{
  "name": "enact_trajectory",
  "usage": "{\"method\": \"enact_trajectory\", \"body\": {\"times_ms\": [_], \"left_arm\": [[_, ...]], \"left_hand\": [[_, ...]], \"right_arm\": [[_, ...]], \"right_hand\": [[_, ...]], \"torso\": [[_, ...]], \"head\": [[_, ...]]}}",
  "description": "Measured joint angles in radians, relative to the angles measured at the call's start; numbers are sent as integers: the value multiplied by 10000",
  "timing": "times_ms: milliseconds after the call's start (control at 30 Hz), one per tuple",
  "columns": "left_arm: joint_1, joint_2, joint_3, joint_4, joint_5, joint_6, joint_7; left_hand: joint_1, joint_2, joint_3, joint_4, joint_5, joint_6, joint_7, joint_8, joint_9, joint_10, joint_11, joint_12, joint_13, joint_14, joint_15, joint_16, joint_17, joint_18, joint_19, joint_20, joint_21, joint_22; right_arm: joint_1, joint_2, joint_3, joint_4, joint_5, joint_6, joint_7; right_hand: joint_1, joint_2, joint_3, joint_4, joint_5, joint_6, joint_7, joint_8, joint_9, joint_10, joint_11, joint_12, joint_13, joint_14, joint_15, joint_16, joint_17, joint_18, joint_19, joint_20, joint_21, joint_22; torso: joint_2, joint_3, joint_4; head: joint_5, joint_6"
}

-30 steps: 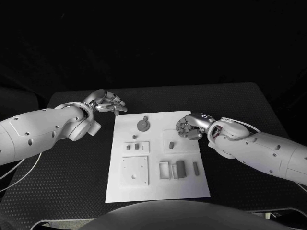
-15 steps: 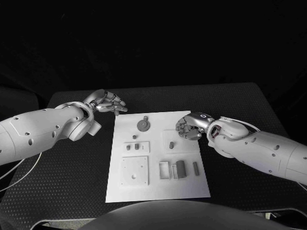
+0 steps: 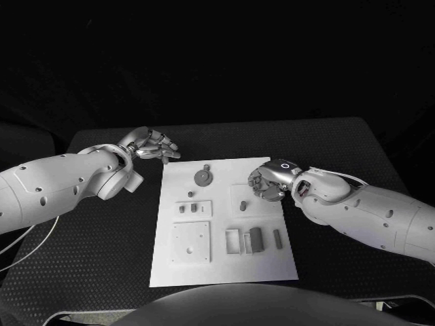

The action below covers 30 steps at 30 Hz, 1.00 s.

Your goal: Assemble the parts on the task board

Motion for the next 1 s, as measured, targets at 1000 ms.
{"method": "enact_trajectory", "body": {"times_ms": [1000], "left_arm": [[0,1,0,-9,2,2,-100]], "left_hand": [[35,124,-22,22,0,0,0,0,-1,2,-2,0,-19,36,-37,-38,105,84,36,-35,0,-7]], "right_arm": [[5,161,-177,46,-1124,-468,-519]], "right_hand": [[177,502,178,-71,-1,823,-299,508,182,1068,-360,-19,182,401,-332,-4,-233,-155,252,-146,3,-49]], "torso": [[3,2,0]], "head": [[-10,0]]}}
